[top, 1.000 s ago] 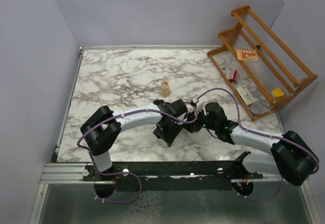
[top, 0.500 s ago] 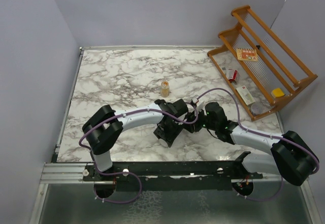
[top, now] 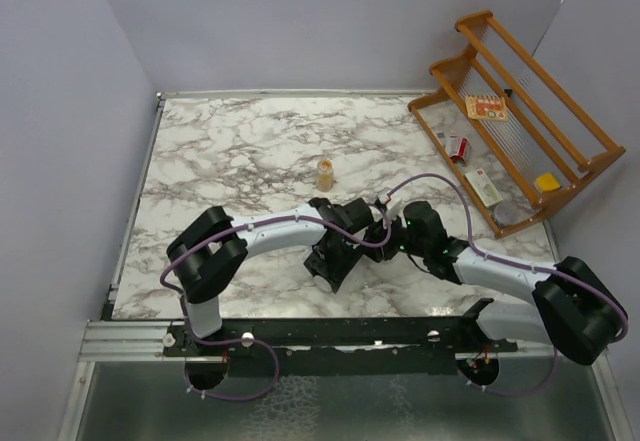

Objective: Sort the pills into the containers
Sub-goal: Pour the pill into the pill container.

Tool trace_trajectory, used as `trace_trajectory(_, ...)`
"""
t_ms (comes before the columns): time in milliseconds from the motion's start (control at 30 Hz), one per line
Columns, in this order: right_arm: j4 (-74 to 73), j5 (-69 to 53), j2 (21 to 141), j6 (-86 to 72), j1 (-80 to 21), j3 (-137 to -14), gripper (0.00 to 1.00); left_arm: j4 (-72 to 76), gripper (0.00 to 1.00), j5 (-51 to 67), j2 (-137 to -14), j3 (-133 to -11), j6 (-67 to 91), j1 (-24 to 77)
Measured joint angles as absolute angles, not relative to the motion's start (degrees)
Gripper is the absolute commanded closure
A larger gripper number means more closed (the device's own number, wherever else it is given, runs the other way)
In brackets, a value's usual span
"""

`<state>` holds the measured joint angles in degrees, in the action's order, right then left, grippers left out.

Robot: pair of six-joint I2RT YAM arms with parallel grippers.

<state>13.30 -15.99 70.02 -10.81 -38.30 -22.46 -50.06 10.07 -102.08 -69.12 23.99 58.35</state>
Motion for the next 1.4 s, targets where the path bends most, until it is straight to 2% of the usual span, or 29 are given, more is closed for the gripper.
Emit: trace_trajectory(1400,12.53,-16.38,70.48,-10.83,-38.3,-22.44,0.99,-56.64,1.0,12.58,-106.76,-75.48,25.17,58.24)
